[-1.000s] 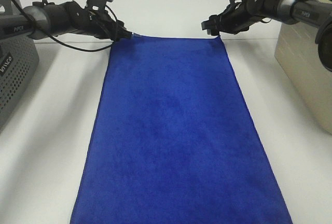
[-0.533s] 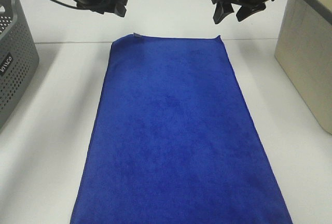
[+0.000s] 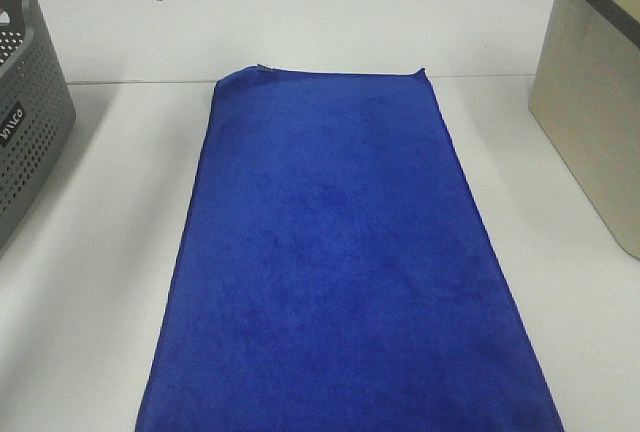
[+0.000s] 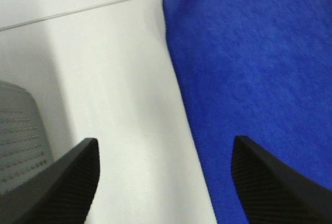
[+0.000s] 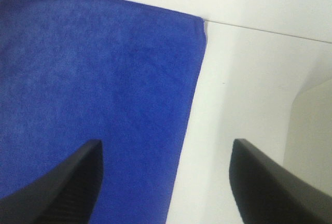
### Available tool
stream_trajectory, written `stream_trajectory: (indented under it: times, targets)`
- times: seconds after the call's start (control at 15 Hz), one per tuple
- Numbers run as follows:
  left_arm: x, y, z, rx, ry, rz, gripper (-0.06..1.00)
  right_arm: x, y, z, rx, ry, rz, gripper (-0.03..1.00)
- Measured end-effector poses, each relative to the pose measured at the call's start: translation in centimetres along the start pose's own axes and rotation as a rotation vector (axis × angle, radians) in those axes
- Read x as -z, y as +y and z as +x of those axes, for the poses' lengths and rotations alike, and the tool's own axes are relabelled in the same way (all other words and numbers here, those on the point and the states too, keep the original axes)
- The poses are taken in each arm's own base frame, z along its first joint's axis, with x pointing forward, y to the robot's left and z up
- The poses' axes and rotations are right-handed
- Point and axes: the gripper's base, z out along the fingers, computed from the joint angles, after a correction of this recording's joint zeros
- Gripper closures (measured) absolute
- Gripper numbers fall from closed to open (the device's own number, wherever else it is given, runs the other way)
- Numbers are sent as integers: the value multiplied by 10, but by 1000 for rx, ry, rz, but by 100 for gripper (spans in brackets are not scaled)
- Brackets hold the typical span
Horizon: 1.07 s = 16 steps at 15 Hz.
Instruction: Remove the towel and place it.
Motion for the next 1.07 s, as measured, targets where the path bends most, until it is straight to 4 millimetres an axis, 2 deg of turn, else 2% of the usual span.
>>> stream_trajectory:
  times: [0.13, 0.27, 0.47, 0.6, 0.73, 0.8, 0.93, 1.07]
  targets:
    - [10, 12, -2, 31, -21, -30, 23, 21, -2, 0, -12, -36, 46, 28]
    - [17, 27, -3, 55, -36, -45, 22, 33, -7, 4, -31, -42, 72, 28]
    - [36, 63, 10, 123, -18, -82, 22, 47, -12, 36, -56, 44, 91, 28]
    - [61, 74, 27, 150, -7, -97, 22, 61, -9, 59, -60, 81, 97, 28]
    - [78, 74, 46, 152, 16, -108, 22, 87, -2, 94, -73, 105, 72, 28]
    - [95, 72, 60, 156, 19, -123, 22, 100, 2, 113, -86, 109, 59, 28]
    - [121, 69, 91, 170, 33, -147, 22, 127, 10, 154, -112, 101, 33, 28]
    - [144, 64, 127, 184, 42, -157, 22, 147, 16, 195, -131, 88, 22, 28]
